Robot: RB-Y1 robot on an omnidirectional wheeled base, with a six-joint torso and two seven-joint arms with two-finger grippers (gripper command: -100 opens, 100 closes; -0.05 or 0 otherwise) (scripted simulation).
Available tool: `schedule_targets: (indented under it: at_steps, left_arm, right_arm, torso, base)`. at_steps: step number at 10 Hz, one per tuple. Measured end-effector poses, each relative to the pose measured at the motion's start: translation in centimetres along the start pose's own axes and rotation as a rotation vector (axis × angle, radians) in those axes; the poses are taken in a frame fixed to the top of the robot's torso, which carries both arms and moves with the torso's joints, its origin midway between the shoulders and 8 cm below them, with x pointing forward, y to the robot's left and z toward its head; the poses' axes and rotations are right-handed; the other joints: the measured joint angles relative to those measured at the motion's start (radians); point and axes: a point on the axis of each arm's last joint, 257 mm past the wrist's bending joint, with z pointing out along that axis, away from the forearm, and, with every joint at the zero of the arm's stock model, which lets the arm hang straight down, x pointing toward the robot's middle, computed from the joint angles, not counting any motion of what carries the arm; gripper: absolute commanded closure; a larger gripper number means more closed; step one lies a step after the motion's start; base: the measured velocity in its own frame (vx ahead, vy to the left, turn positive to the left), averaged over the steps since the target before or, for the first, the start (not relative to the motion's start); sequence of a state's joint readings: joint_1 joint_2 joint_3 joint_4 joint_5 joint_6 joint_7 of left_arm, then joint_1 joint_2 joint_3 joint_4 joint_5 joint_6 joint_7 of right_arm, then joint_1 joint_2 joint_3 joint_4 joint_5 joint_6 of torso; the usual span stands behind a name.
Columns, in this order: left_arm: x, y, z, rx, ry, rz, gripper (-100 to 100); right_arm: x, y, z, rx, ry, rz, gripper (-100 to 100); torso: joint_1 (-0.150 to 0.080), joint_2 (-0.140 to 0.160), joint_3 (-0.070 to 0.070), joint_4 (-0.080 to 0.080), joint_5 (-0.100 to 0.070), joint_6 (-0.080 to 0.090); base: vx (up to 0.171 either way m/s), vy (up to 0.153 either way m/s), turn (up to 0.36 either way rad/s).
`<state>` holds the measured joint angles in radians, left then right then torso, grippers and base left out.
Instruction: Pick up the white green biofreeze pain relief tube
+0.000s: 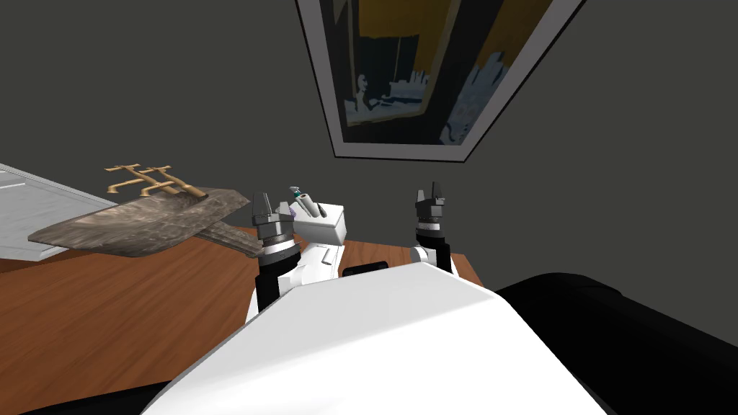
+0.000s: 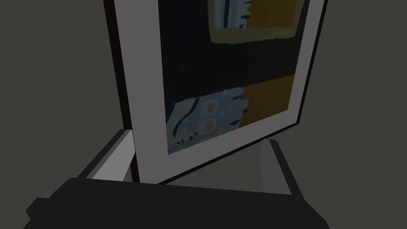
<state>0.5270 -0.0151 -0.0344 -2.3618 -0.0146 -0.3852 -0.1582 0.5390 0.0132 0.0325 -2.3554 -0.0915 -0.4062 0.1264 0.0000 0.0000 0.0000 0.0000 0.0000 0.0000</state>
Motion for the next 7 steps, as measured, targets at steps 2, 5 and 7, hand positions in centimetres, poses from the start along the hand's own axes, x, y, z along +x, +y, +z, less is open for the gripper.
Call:
schedule_targets:
  at_steps: [2, 5, 7]
  left_arm:
    - [1.0, 0.5, -0.2, -0.011, 0.053, 0.025, -100]
    - [2.7, 2.5, -0.7, -0.051, 0.140, 0.078, -100]
    - [3.9, 5.3, -1.7, -0.107, 0.201, 0.129, -100]
  right_arm:
    - [0.0, 0.0, 0.0, 0.000, 0.000, 0.000, 0]
    - [0.0, 0.0, 0.0, 0.000, 0.000, 0.000, 0]
    - [0.0, 0.0, 0.0, 0.000, 0.000, 0.000, 0]
  torso:
    - [0.001, 0.000, 0.000, 0.000, 0.000, 0.000]
    - [0.001, 0.000, 0.000, 0.000, 0.000, 0.000]
    - [0.002, 0.000, 0.000, 0.000, 0.001, 0.000]
  base:
    - [0.001, 0.011, 0.017]
    - [0.003, 0.017, 0.019]
    - [0.007, 0.031, 0.030]
